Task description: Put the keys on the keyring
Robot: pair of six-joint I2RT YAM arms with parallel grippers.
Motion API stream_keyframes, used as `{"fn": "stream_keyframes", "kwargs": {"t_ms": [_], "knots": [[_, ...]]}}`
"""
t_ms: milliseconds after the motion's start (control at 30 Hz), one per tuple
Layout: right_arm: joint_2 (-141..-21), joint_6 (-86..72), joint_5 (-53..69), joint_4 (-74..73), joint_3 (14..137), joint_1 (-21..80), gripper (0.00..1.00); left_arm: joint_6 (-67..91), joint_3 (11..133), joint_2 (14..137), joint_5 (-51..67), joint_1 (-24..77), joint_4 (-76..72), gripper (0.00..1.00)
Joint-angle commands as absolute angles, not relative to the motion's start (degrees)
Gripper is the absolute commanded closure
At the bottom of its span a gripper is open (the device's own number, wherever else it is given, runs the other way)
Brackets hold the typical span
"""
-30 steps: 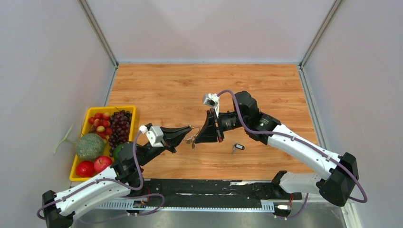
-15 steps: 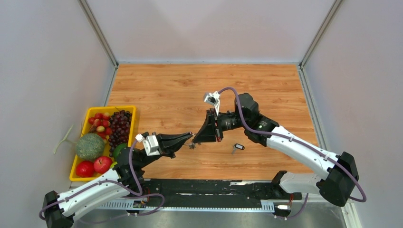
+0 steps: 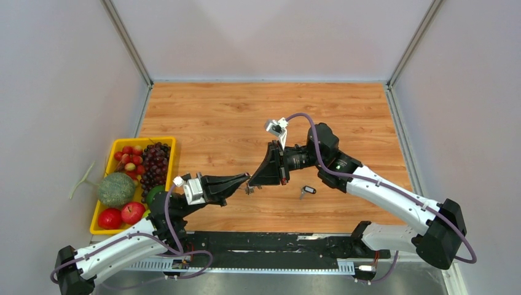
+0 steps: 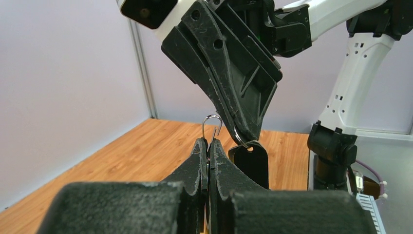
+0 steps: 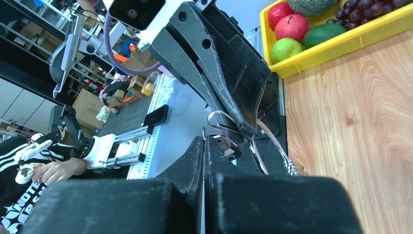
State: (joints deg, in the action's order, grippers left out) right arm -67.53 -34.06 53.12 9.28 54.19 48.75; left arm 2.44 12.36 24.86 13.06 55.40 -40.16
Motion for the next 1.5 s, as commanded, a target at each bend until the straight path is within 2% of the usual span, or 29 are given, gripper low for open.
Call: {"fn": "stream_keyframes", "kwargs": {"t_ms": [0, 1467], "knots": [[-66.42, -36.44, 52.63, 13.6, 54.14, 49.42, 1.0, 0.71, 12.04, 24.97, 14.23, 56.01, -44.68, 1.0], [-65.43, -41.17, 46.29, 15.82, 52.72, 49.55, 1.0, -2.57, 10.01, 24.44, 14.67, 58.53, -49.13, 1.0]]}}
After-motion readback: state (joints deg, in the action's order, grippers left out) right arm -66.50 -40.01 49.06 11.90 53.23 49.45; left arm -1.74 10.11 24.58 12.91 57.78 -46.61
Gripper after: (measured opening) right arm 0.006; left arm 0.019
